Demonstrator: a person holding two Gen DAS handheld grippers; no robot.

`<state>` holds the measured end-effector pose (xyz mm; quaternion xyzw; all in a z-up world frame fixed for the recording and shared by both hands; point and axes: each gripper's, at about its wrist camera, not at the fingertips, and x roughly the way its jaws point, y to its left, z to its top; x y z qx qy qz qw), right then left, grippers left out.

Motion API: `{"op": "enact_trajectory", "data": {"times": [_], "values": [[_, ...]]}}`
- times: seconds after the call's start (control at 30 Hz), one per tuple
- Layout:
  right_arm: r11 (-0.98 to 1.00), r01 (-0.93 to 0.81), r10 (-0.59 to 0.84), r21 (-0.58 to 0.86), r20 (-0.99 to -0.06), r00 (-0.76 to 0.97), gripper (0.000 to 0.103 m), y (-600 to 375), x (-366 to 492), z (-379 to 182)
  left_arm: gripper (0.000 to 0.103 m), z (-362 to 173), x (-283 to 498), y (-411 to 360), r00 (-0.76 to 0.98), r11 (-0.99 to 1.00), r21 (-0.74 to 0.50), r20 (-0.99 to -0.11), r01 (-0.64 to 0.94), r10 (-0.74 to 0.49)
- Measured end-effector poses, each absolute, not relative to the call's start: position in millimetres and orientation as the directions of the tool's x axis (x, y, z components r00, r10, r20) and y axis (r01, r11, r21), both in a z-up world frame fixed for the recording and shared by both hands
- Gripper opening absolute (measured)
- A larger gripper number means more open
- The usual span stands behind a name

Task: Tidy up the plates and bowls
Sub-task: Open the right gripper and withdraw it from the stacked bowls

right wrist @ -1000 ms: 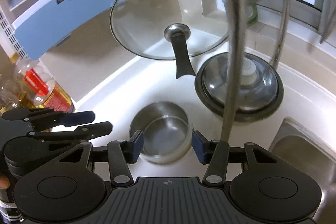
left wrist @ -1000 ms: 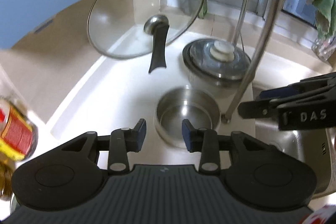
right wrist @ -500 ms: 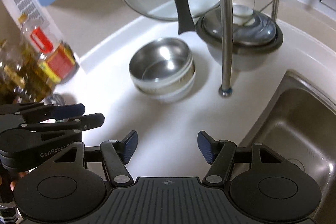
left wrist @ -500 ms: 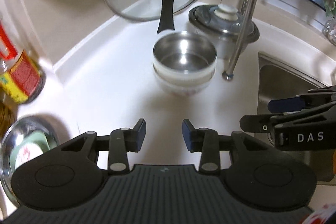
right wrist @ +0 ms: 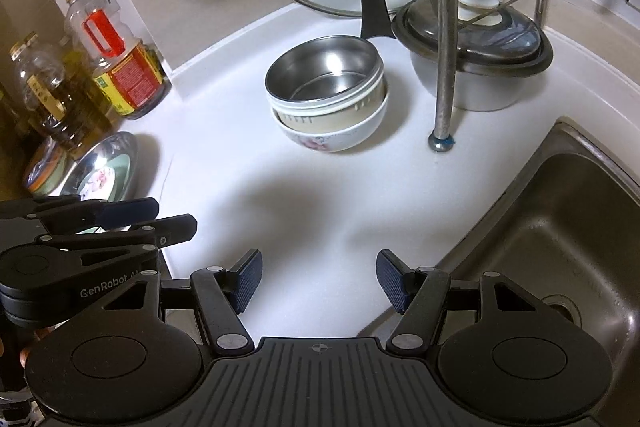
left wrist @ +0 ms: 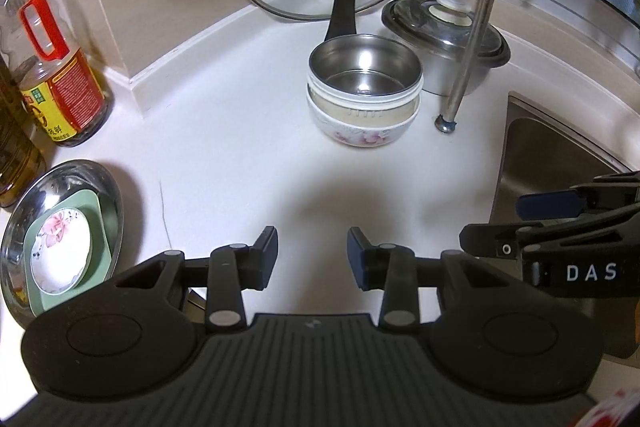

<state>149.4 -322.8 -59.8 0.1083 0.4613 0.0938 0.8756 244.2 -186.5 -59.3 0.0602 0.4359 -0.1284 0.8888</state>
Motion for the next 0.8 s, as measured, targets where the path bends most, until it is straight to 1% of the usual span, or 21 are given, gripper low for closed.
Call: {"op": "enact_trajectory", "data": {"times": [0.23, 0.6, 0.7, 0.8], "values": [[0.958, -0.058, 0.261, 0.279, -0.778, 0.571, 0.063, -323, 160, -59, 0.035, -59, 258, -184, 0.591, 0.962, 0.002, -0.789, 0.274, -0.167], [0.944, 0.020, 0.249, 0.330, -0.749, 0.614, 0.063, -335, 184, -55, 0.042, -52, 292, -170, 0.605, 0.955, -0.033, -0.767, 0.296, -0.214], [0.940, 0.043, 0.239, 0.339, -0.743, 0.625, 0.063, -338, 190, -51, 0.045, -47, 303, -170, 0.609, 0.949, -0.037, -0.759, 0.312, -0.230], [0.933, 0.069, 0.231, 0.354, -0.734, 0.639, 0.064, -343, 197, -48, 0.054, -42, 314, -171, 0.608, 0.939, -0.054, -0.749, 0.339, -0.262]]}}
